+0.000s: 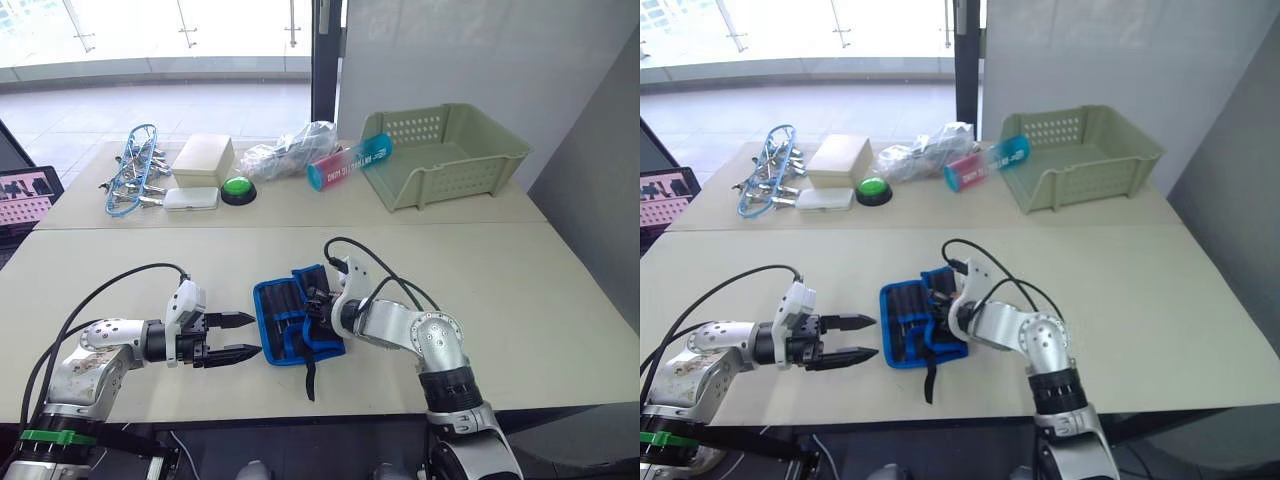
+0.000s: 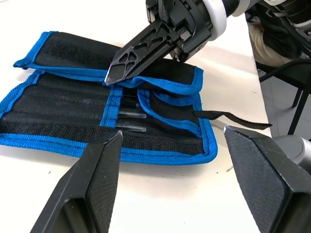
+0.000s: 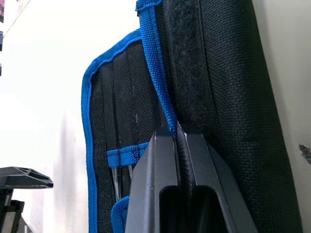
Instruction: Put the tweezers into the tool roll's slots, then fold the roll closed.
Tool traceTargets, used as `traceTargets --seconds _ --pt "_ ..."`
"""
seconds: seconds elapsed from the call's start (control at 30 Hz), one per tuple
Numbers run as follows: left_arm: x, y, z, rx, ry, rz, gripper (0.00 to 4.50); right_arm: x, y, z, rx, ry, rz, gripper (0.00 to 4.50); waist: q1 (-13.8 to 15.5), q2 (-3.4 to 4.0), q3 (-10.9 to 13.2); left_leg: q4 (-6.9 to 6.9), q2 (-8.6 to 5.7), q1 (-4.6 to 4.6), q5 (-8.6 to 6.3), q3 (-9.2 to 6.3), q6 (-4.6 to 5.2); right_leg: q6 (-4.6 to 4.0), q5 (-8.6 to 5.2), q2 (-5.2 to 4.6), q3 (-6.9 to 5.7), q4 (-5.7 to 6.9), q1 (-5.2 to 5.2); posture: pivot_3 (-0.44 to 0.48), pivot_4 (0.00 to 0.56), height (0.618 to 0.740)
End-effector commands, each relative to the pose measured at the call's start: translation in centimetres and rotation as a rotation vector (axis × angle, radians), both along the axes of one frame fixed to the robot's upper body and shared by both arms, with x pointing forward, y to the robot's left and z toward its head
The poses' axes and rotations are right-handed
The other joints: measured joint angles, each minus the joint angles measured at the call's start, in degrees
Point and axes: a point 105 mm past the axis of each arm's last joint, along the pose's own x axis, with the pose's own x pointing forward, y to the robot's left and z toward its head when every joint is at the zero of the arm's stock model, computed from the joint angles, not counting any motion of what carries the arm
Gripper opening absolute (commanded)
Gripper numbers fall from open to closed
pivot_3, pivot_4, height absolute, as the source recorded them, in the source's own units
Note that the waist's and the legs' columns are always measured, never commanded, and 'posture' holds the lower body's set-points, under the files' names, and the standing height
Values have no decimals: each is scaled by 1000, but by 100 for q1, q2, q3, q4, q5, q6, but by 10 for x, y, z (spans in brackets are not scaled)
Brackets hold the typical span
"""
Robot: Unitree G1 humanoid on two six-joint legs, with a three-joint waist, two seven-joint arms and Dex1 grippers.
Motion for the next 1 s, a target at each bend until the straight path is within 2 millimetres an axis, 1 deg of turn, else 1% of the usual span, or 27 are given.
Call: traceTargets --seconds 0.03,0.27,0.37,0.4,0.53,0.57,0.63,0.7,0.77,0.9,0.97,1.0 --pt "2 2 11 0 -44 1 3532 -10 -13 -34 -126 80 15 988 5 1 -1 -1 0 0 0 0 0 0 0 0 0 0 0 0 150 722" --pt "2 2 11 -2 -46 7 3532 -8 -13 -23 -147 15 65 3300 31 -2 -2 0 -1 0 -1 -1 2 0 0 0 0 -5 6 0 150 722" --pt "2 2 11 -5 -46 10 3532 -6 -10 0 -97 -64 98 4340 32 -2 -2 0 -1 0 -2 -1 3 0 0 0 0 -5 6 0 150 722" --pt "2 2 11 -5 -46 11 3532 -5 -11 9 -97 -109 114 4461 33 -2 -2 1 -1 0 -2 -1 3 0 0 0 0 -4 6 0 150 722" --pt "1 4 11 -4 -46 19 3532 -6 -17 54 -48 -301 194 4461 73 -1 1 3 -2 -8 -2 -2 3 0 0 0 0 -8 3 0 150 722" --pt "1 4 11 -6 -42 23 3532 -8 -17 64 -22 -338 224 4461 72 -1 1 3 -2 -12 -2 -1 3 0 0 0 0 -12 -1 0 150 722" --pt "0 5 11 -10 -34 29 3532 -12 -20 74 10 -390 276 4461 67 -2 1 0 -2 -13 -2 -1 3 0 0 0 0 -11 -5 0 150 722" --pt "0 5 11 -23 -20 42 3532 -12 -26 75 -1 -431 315 3923 18 -2 1 -5 -1 -12 -2 -1 3 0 0 0 0 -10 -9 0 150 722" --pt "1 4 12 -50 -5 61 3532 -11 -32 70 -23 -455 346 3325 2 -2 1 -11 -1 -11 -2 0 3 0 0 0 -1 -10 -10 0 150 722" --pt "0 2 11 -61 26 77 3532 -1 -41 61 -40 -526 383 1897 7 -3 2 -12 -2 -11 -1 0 2 0 0 0 -1 -15 -10 0 150 722" --pt "-2 1 11 -67 32 83 3532 9 -45 45 -98 -544 409 1230 -3 -3 2 -12 -2 -11 -1 3 1 0 0 0 -1 -18 -10 0 150 722" --pt "-2 1 12 -68 34 85 3532 11 -46 41 -114 -551 423 901 0 -3 2 -11 -2 -10 0 4 0 0 0 0 -1 -18 -10 0 150 722"
